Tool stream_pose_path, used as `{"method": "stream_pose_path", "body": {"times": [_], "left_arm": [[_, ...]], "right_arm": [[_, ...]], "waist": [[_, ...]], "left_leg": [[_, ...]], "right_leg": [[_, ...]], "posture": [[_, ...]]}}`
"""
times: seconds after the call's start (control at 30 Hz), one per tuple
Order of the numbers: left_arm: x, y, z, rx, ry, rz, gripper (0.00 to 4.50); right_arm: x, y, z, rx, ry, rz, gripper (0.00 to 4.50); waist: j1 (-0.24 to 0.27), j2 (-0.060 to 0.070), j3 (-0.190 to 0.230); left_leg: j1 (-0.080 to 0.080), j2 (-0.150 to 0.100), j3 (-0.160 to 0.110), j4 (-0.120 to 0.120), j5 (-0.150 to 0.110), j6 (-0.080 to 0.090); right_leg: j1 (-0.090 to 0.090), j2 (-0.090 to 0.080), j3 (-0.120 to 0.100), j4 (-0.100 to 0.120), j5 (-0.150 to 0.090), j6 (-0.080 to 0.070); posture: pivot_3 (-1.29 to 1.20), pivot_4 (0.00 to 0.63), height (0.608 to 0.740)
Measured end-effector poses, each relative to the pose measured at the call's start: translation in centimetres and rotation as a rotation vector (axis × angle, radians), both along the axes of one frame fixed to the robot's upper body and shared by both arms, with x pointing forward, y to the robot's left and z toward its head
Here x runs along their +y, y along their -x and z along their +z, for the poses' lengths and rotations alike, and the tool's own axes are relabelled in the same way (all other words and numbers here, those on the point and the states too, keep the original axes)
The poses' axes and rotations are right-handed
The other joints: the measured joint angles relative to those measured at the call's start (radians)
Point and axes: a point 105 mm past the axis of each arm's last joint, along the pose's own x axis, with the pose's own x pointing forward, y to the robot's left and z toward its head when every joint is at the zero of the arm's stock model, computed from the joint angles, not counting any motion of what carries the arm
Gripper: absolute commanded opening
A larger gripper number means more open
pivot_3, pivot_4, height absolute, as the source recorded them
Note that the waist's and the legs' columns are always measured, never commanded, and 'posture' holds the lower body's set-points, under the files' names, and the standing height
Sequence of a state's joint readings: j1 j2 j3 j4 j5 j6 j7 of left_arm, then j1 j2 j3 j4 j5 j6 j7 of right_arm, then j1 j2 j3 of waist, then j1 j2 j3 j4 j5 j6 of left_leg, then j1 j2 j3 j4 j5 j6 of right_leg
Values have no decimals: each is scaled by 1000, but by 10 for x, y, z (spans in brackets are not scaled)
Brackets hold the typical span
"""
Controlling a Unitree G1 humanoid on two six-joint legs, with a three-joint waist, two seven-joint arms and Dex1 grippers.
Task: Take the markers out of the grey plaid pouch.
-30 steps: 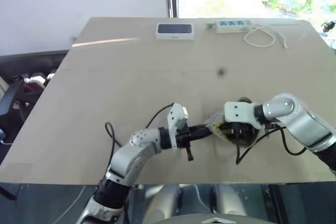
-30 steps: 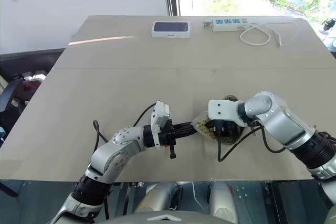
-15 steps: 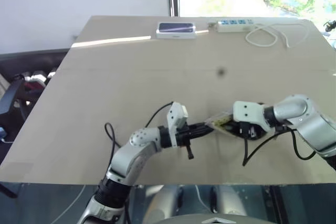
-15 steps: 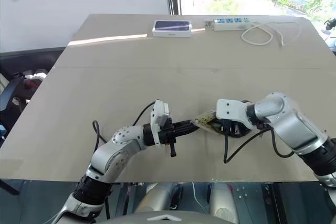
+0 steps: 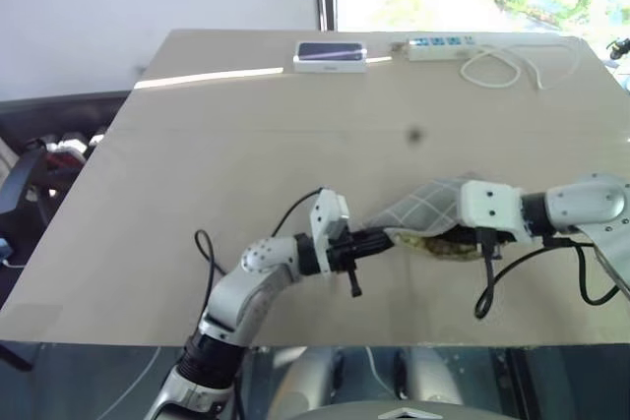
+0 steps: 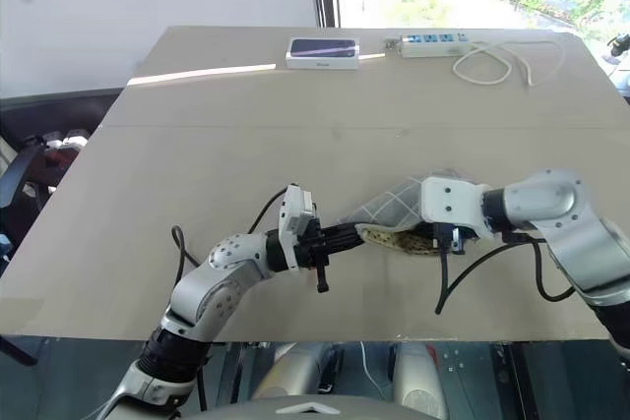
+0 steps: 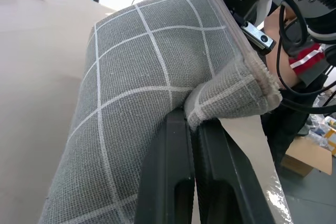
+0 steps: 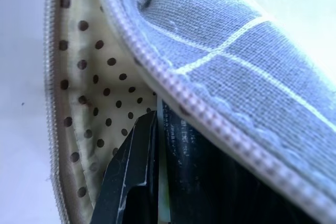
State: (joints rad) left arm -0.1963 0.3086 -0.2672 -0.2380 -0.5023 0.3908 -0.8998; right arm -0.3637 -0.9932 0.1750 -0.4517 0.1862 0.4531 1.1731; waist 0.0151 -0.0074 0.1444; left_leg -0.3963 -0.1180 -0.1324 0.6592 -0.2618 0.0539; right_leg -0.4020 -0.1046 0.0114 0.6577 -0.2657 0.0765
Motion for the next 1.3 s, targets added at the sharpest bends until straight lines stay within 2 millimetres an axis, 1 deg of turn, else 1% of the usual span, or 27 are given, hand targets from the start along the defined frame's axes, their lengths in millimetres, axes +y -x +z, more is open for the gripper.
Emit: {"method": "stream_pose_path", "body": {"times": [0.1, 0.2, 0.3, 0.43, 0.63, 0.7, 0.73, 0.8, 0.97, 1.3], "left_arm": [[-1, -1, -1, 6, 3, 1, 0], [-1, -4, -2, 16, -3, 11, 0], [0, -7, -4, 36, -11, 27, 0], [-1, -10, -4, 85, -8, 32, 0], [0, -10, -4, 104, -18, 36, 0], [1, -9, -4, 101, -22, 34, 0], [2, -9, -4, 103, -24, 34, 0], [2, -8, -6, 109, -27, 34, 0], [2, -6, -8, 118, -27, 31, 0], [1, -6, -9, 123, -30, 28, 0]], "right_arm": [[-1, -1, 0, -10, 8, -1, 889], [-4, -4, -5, -13, 31, -20, 889], [-6, -5, -14, 7, 62, -35, 889], [-12, -3, -32, 47, 116, -59, 889], [-10, -7, -41, 62, 116, -72, 889], [-9, -7, -41, 69, 113, -70, 1909], [-9, -6, -41, 72, 113, -69, 2179], [-8, -6, -42, 72, 109, -69, 3035], [-9, -3, -46, 98, 108, -76, 3035], [-9, -1, -48, 112, 105, -83, 3035]], "waist": [[-1, 0, 0], [0, 0, 0], [0, 0, 0], [0, 0, 0], [-1, 0, 0], [-1, 0, 0], [-1, 0, 0], [-1, 0, 0], [0, 0, 0], [0, 0, 0]], "left_leg": [[0, 0, 0, 0, 0, 0], [0, 0, 0, 0, 0, 0], [0, 0, 0, 1, 0, 0], [0, 0, 0, 1, 0, 0], [0, 0, 0, 2, 0, 0], [0, 0, 0, 2, 0, 0], [0, 0, 0, 2, 0, 0], [0, 0, 0, 2, 0, 0], [0, 0, 0, 2, 0, 0], [0, 0, 0, 3, 0, 0]], "right_leg": [[0, 0, 0, 1, 0, 0], [0, 0, 0, 1, 0, 0], [0, 0, 0, 0, 0, 0], [0, 0, 0, 1, 0, 0], [0, 0, 0, 2, 0, 0], [0, 0, 0, 2, 0, 0], [0, 0, 0, 1, 0, 0], [0, 0, 0, 1, 0, 0], [0, 0, 0, 1, 0, 0], [0, 0, 0, 2, 0, 0]], "posture": [[0, 150, 738], [0, 150, 738], [0, 150, 738], [0, 150, 738], [0, 150, 738], [0, 150, 738], [0, 150, 738], [0, 150, 738], [0, 150, 738], [0, 150, 738]]}}
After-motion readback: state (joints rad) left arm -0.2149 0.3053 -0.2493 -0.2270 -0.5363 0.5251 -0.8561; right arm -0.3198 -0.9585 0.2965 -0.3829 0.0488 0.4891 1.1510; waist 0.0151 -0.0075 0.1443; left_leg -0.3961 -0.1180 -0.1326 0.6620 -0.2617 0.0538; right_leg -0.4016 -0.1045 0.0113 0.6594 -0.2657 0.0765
